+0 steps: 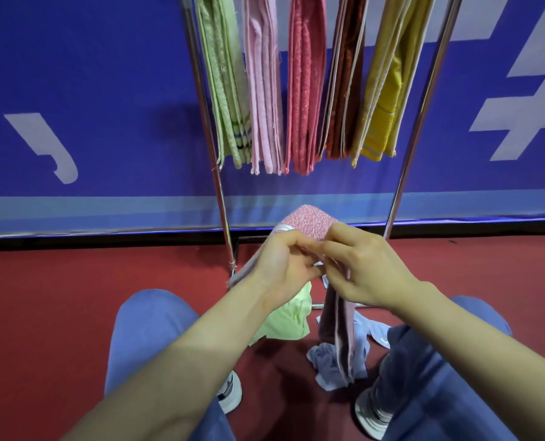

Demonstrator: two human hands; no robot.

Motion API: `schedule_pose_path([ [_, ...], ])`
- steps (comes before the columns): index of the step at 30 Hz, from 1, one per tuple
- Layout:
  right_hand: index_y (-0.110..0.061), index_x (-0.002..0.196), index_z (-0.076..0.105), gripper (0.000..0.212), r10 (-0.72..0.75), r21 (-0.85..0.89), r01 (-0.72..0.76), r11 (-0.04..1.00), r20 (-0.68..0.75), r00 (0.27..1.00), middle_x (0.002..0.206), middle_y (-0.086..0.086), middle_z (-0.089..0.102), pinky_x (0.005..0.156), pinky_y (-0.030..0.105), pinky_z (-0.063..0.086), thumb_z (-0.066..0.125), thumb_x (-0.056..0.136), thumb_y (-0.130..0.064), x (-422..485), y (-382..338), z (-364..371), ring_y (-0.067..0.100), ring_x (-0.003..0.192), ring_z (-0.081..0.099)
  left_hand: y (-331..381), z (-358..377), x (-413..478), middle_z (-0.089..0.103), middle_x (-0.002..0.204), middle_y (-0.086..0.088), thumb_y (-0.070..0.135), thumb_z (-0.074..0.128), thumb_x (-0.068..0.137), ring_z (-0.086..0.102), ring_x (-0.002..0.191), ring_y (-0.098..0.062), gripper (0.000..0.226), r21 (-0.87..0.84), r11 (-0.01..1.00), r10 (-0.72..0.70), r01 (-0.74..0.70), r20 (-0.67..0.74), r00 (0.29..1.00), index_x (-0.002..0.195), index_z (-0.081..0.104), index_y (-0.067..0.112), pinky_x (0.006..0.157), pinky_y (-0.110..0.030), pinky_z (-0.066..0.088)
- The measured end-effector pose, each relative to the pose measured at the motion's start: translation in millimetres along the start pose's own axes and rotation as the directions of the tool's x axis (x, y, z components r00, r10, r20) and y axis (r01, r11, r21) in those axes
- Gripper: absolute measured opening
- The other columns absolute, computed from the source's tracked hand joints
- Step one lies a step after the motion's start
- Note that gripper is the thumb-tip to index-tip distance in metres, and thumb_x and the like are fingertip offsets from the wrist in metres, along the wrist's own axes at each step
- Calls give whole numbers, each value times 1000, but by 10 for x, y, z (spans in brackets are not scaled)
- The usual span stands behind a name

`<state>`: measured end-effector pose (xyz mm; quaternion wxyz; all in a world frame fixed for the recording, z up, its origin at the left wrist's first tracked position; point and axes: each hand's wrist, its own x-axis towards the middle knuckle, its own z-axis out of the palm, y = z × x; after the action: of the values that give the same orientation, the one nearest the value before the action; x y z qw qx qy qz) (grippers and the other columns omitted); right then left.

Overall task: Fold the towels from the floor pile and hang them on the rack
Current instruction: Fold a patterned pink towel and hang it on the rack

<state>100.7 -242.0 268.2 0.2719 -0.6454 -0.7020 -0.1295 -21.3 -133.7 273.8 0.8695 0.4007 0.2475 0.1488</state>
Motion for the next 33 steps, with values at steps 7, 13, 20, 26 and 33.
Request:
schedule_pose_path([
  [7, -15, 90, 71, 20, 611, 323, -545, 774, -151, 777, 86, 0, 63, 75, 33, 47, 56, 80, -24, -34, 260, 282, 13, 74, 58, -107, -206, 272, 61, 128, -32, 10, 40, 93, 62, 106, -42, 37, 136, 983, -103, 125, -158, 982, 125, 55, -3, 102, -60, 47],
  [13, -3, 108, 70, 41, 516, 625, -766, -148, 710, 480, 107, 8, 74, 88, 36, 50, 66, 83, -36, 41, 587, 561, 21, 97, 68, -34, -480, 684, 66, 98, -19, 10, 37, 92, 65, 81, -35, 27, 226, 962, -130, 156, -124, 984, 108, 59, 6, 80, -48, 56],
  [20, 18, 113, 63, 50, 413, 536, -819, -206, 806, 423, 116, 30, 67, 97, 44, 50, 74, 78, -16, 188, 973, 1109, 33, 99, 65, -13, -984, 1382, 64, 86, -9, 35, 46, 96, 62, 70, -21, 30, 249, 923, -243, 292, -210, 947, 108, 63, 12, 74, -33, 51],
  [26, 3, 90, 76, 17, 375, 554, -771, -315, 819, 434, 93, 17, 76, 72, 28, 59, 61, 89, -5, 492, 1183, 1250, 21, 79, 73, -21, -1415, 1725, 68, 89, -11, 6, 49, 90, 63, 73, -22, 23, 459, 849, -45, 261, -430, 902, 88, 71, 13, 59, -25, 52],
  [33, 1, 93, 77, 28, 255, 609, -637, -473, 787, 562, 99, 16, 74, 74, 32, 60, 58, 74, -5, 732, 1298, 1079, 23, 86, 72, -178, -1346, 1764, 73, 111, 3, 16, 67, 78, 69, 102, -9, 33, 582, 807, 150, -103, -33, 988, 106, 78, 30, 91, -29, 57],
])
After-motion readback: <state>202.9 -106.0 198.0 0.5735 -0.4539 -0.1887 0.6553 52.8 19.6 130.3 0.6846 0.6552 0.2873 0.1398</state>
